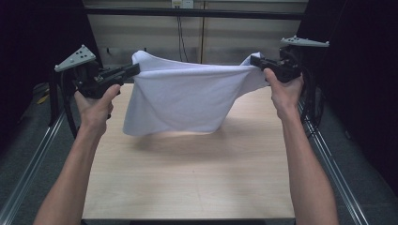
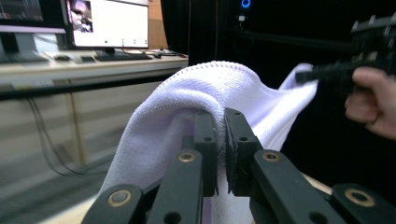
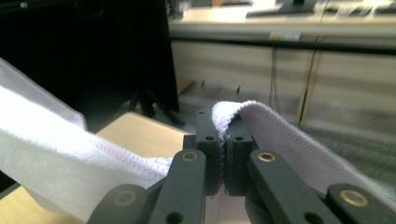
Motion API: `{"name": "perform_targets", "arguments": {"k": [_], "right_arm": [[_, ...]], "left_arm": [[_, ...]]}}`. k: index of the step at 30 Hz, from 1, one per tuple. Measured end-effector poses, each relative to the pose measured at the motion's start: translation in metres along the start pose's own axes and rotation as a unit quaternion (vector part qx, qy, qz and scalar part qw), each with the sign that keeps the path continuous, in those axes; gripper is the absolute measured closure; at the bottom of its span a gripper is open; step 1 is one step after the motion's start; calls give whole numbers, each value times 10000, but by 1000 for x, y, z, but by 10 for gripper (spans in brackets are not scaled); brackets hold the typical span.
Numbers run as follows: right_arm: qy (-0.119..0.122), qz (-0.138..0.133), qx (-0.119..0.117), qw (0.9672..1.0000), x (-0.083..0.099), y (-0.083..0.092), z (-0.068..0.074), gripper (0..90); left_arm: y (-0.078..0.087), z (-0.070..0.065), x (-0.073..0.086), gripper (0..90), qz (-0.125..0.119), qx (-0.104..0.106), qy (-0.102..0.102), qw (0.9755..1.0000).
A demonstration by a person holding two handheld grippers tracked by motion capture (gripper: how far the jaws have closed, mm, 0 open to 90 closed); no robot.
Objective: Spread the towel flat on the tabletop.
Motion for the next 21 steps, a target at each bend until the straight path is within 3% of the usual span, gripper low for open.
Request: {"name": "perform_targets", "arguments": {"k": [2, 3, 4, 5, 6, 7, 8, 9, 10, 11, 13, 14, 15, 16, 17, 18, 20, 21], "right_arm": [[96, -47, -44, 9999, 6, 11, 4, 880], [96, -16, -76, 9999, 14, 15, 6, 880], [96, -16, -76, 9999, 14, 15, 6, 880], [180, 196, -108, 9996, 48, 26, 11, 880], [177, 306, -116, 9993, 63, 30, 12, 881], [202, 458, -109, 9987, 83, 34, 13, 880], [181, 628, -88, 9978, 104, 39, 13, 880], [181, 628, -88, 9978, 104, 39, 13, 880], [82, 758, -93, 9970, 125, 44, 12, 880], [-78, 1071, -124, 9941, 165, 52, 11, 880], [-169, 1386, -171, 9901, 202, 61, 14, 880], [-221, 1534, -160, 9878, 218, 66, 15, 880], [-248, 1622, -200, 9862, 234, 74, 18, 877], [-248, 1622, -200, 9862, 234, 74, 18, 877], [-274, 1672, -240, 9853, 242, 79, 20, 873], [-505, 1839, -409, 9808, 264, 90, 27, 839], [-481, 2136, -427, 9748, 282, 96, 31, 774], [-481, 2136, -427, 9748, 282, 96, 31, 774]], "left_arm": [[4, -4, 6, 853, 36, 89, -8, 10000], [9, -10, 21, 853, 122, 185, -3, 9998], [9, -10, 21, 852, 122, 185, -3, 9998], [13, -15, 36, 852, 206, 281, 61, 9994], [15, -19, 46, 853, 257, 345, 108, 9990], [20, -31, 77, 853, 519, 473, 172, 9974], [22, -38, 93, 852, 638, 591, 219, 9960], [22, -38, 93, 852, 638, 591, 219, 9960], [25, -45, 109, 852, 773, 663, 295, 9944], [30, -59, 140, 852, 1048, 832, 408, 9902], [37, -71, 167, 851, 1316, 962, 519, 9853], [37, -71, 167, 850, 1316, 962, 519, 9853], [45, -80, 191, 849, 1539, 1079, 607, 9803], [45, -80, 191, 848, 1539, 1079, 607, 9803], [51, -86, 205, 848, 1681, 1140, 705, 9766], [56, -90, 217, 845, 1803, 1211, 769, 9731], [62, -95, 233, 838, 2079, 1281, 768, 9667], [62, -95, 233, 828, 2079, 1281, 768, 9667]]}}
Point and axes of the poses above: each handheld gripper's, and its own axes: y roughly backward along the jaws, x roughly out of its underside, z roughly to its left, the point moved 7 cm from there along -y, roughly forward along the jaws, and after that the axes turned 3 degrees about -z, right-handed, at the moved point
